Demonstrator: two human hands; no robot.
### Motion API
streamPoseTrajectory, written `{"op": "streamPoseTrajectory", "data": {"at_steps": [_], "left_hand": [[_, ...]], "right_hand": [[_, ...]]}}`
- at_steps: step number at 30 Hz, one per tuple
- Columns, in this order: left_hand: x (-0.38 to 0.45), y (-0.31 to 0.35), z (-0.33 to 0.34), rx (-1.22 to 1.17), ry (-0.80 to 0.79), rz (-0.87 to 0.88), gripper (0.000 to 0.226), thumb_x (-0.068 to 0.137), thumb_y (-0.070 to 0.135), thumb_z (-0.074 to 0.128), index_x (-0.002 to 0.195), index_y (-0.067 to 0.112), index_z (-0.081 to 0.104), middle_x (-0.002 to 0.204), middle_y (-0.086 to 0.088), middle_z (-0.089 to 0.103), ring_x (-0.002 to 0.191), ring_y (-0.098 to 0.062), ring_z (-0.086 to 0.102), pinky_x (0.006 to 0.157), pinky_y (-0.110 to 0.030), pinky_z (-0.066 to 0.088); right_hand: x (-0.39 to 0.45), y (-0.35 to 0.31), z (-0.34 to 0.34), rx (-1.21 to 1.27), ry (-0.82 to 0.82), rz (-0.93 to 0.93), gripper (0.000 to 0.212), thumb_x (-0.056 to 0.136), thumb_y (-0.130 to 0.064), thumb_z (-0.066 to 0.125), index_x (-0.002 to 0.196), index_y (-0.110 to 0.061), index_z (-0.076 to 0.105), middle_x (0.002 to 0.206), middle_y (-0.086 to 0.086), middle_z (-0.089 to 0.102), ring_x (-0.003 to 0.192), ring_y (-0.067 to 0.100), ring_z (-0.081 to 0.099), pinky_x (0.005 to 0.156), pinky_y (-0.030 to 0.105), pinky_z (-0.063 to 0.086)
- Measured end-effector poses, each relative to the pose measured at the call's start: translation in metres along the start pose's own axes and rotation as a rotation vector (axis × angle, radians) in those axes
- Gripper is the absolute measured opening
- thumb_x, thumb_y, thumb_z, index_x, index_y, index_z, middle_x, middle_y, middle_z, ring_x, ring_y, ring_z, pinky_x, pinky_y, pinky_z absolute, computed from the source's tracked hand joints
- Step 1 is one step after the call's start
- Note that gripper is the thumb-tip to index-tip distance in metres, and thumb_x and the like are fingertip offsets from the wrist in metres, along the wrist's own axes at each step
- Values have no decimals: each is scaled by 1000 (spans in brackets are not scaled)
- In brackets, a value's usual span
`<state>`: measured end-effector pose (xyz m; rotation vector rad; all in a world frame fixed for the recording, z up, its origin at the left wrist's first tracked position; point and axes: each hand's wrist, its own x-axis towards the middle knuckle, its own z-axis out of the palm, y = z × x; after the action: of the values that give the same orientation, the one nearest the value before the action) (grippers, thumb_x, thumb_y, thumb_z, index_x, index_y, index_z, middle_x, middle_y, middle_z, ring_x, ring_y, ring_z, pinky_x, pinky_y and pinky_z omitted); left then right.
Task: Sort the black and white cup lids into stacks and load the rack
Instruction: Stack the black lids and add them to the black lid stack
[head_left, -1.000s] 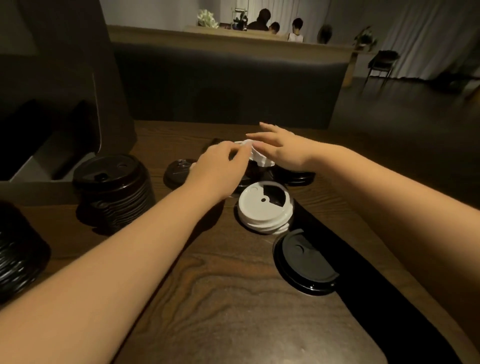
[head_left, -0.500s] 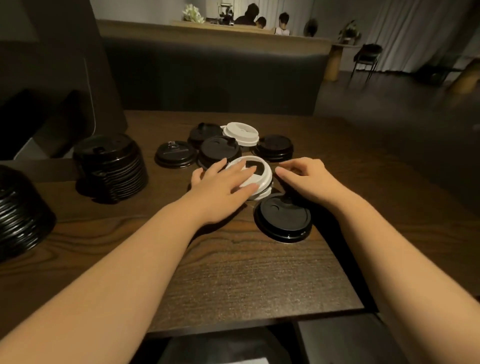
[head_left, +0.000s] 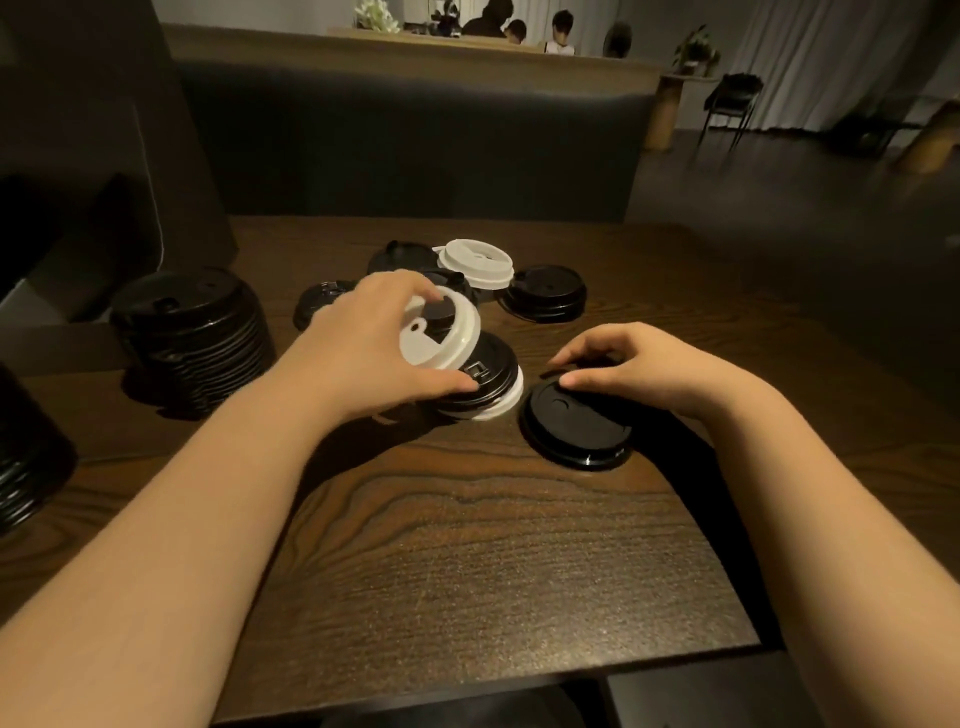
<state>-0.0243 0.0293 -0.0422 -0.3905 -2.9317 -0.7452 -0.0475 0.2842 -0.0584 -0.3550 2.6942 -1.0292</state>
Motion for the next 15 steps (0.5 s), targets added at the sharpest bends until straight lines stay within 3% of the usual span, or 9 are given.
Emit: {"op": "streamPoseTrajectory", "data": {"at_steps": [2, 5, 8, 10, 15], "left_hand": [[-2, -6, -11, 58, -80, -104, 97, 59, 60, 77, 141, 33, 34, 146, 4, 37, 133, -20, 39, 107, -46, 37], [-3, -17, -23, 141, -201, -207, 100, 58, 60, 78, 143, 30, 36, 148, 1, 38, 132, -21, 41, 106, -40, 40], [-5, -22, -25, 155, -321, -269, 97, 58, 57, 81, 141, 30, 38, 145, 0, 42, 128, -21, 44, 100, -36, 40], [-4, -24, -24, 173, -366, -283, 99, 57, 58, 81, 141, 32, 37, 145, 1, 39, 127, -22, 44, 100, -37, 42], [-1, -26, -16, 214, -356, -267, 98, 53, 65, 79, 136, 32, 40, 139, 0, 42, 121, -23, 47, 97, -40, 46]], "right_hand": [[3, 4, -2, -166, 177, -13, 14, 91, -25, 62, 103, -26, 69, 96, -15, 59, 91, 3, 54, 74, 16, 42], [10, 8, 0, -403, 364, 8, 21, 95, -29, 56, 109, -21, 69, 107, -3, 61, 104, 17, 55, 92, 37, 46], [10, -3, 9, -353, 502, -51, 31, 94, -40, 53, 117, -22, 65, 116, -2, 63, 114, 17, 52, 99, 46, 43], [8, -15, 20, -307, 468, -154, 42, 91, -46, 54, 125, -22, 60, 123, -4, 61, 119, 14, 50, 102, 42, 41], [10, -36, 45, -358, 184, -284, 71, 82, -60, 57, 142, -24, 43, 138, -6, 52, 127, 14, 43, 106, 34, 35]]}}
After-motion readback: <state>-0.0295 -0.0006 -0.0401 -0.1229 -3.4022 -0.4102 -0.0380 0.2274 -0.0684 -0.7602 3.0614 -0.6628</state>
